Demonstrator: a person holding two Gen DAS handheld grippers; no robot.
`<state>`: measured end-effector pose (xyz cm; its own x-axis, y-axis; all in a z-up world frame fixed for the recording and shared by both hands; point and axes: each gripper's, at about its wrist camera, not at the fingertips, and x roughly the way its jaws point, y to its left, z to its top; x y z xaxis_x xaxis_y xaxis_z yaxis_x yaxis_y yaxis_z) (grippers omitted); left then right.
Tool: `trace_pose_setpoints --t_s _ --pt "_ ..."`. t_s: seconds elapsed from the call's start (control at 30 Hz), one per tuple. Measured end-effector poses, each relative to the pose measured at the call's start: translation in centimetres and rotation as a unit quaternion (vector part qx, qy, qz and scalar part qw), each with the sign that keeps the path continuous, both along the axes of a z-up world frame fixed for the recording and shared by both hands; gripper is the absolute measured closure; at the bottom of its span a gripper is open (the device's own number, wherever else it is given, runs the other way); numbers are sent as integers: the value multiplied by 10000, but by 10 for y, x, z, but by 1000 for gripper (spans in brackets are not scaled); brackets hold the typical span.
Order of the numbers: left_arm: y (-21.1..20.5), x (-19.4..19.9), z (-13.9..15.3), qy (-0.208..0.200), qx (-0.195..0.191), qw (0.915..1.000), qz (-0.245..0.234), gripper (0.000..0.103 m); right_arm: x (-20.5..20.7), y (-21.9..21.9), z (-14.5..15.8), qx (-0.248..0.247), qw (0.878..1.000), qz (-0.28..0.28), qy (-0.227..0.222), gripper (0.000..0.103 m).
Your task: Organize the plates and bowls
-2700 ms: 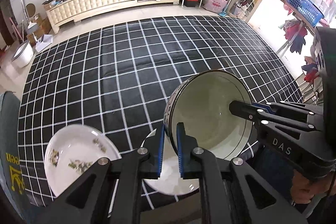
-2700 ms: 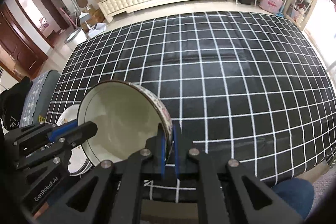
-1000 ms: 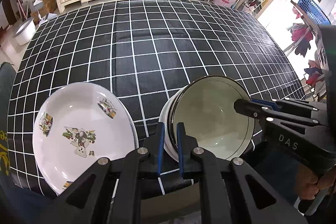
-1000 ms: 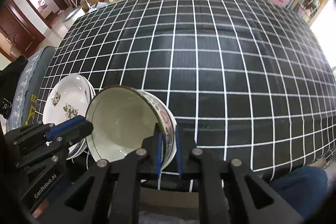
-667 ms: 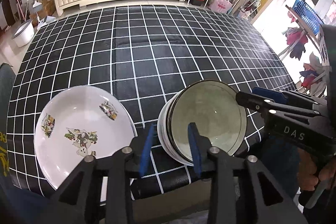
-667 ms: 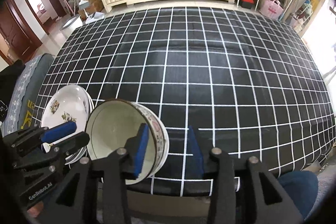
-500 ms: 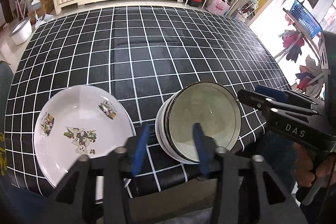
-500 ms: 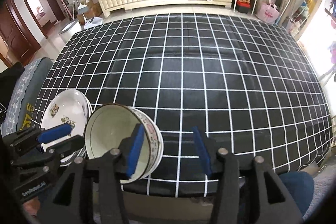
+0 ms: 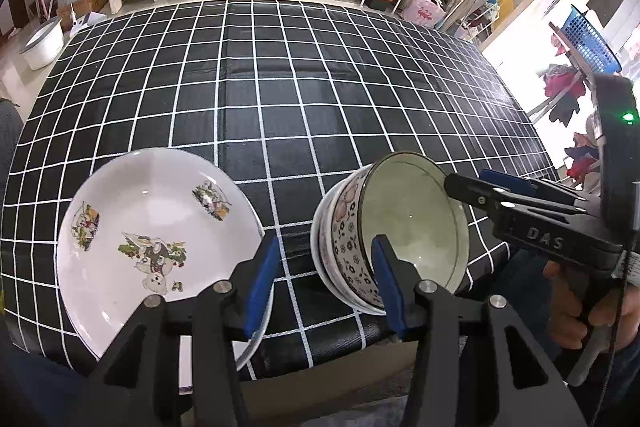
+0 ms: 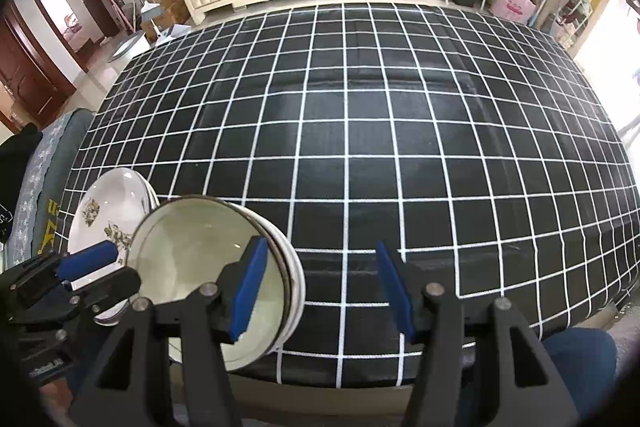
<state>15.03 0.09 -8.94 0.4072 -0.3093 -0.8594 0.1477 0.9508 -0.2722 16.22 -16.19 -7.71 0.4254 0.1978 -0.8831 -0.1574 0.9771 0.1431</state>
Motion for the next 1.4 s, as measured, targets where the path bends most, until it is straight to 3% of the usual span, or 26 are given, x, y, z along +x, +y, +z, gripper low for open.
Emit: trace_pose_setpoints --t_s 0.47,0.67,1.0,1.4 --pt "3 5 2 -64 137 9999 -54 57 -9 -2 6 68 10000 36 -7 42" --pt "4 2 16 -179 -107 9996 -186 57 -17 -2 14 144 9998 86 -53 42" --pt "0 4 3 183 -492 9976 -446 57 -17 -4 3 451 9984 -153 309 33" --pt "-3 18 -33 684 -774 9933 -521 57 -11 -6 -33 689 9926 -464 885 33"
